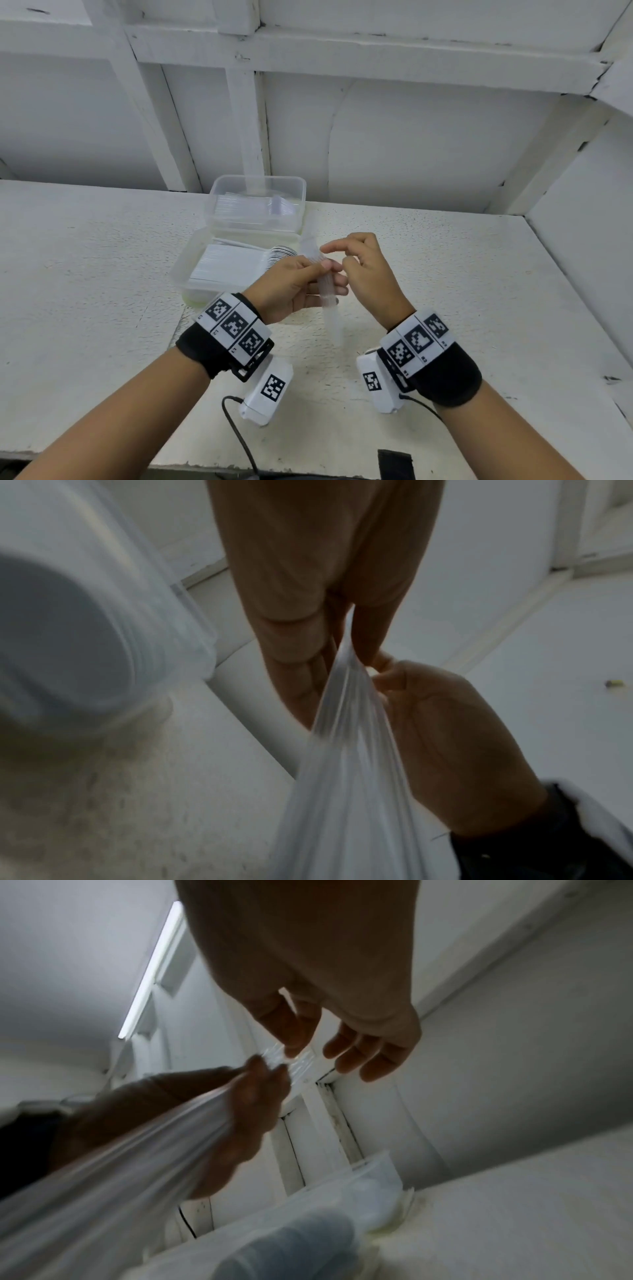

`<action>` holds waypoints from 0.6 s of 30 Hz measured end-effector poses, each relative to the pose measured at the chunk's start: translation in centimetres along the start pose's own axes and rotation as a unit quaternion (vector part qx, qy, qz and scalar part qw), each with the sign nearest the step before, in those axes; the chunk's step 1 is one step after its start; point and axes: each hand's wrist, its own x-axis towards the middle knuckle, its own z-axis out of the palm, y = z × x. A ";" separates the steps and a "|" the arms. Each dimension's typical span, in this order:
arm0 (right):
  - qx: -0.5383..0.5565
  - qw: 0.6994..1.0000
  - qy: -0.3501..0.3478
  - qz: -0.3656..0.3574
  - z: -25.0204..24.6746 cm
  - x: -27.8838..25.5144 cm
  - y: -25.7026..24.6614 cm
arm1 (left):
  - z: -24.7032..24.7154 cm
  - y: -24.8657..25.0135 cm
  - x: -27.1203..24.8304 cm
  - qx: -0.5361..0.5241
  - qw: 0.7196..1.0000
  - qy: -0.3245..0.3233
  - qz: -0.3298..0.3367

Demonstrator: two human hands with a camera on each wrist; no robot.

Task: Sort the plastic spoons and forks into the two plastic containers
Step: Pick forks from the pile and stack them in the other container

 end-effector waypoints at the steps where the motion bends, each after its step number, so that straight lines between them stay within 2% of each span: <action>1: -0.030 0.999 -0.003 -0.020 -0.5 0.2 -0.3 | -0.4 0.5 -0.1 0.041 0.999 -0.019 -0.013; 4: -0.129 0.979 -0.016 -0.159 -1.9 0.8 -1.2 | -1.7 2.4 -0.5 0.184 0.980 -0.070 -0.040; 6: -0.233 0.940 -0.056 -0.242 -2.8 1.5 -1.7 | -2.5 3.8 -0.6 0.252 0.962 -0.093 -0.054; 7: -0.299 0.910 -0.070 -0.278 -3.1 1.9 -1.7 | -2.8 4.4 -0.6 0.273 0.954 -0.105 -0.060; 9: -0.418 0.831 -0.089 -0.356 -3.4 2.7 -2.1 | -3.4 5.5 -0.6 0.307 0.940 -0.132 -0.072; 11: -0.483 0.762 -0.104 -0.419 -3.5 3.4 -2.4 | -3.9 6.2 -0.5 0.336 0.925 -0.152 -0.093; 13: -0.512 0.723 -0.116 -0.449 -3.2 4.0 -2.8 | -4.3 6.6 -0.3 0.353 0.912 -0.176 -0.112; 15: -0.530 0.701 -0.130 -0.460 -2.6 4.3 -2.6 | -4.6 6.7 -0.1 0.365 0.900 -0.205 -0.123; 16: -0.526 0.704 -0.147 -0.454 -2.3 4.4 -2.4 | -4.8 6.7 0.1 0.371 0.894 -0.215 -0.127; 18: -0.502 0.730 -0.194 -0.422 -1.8 4.7 -2.0 | -5.2 6.8 0.5 0.388 0.884 -0.225 -0.132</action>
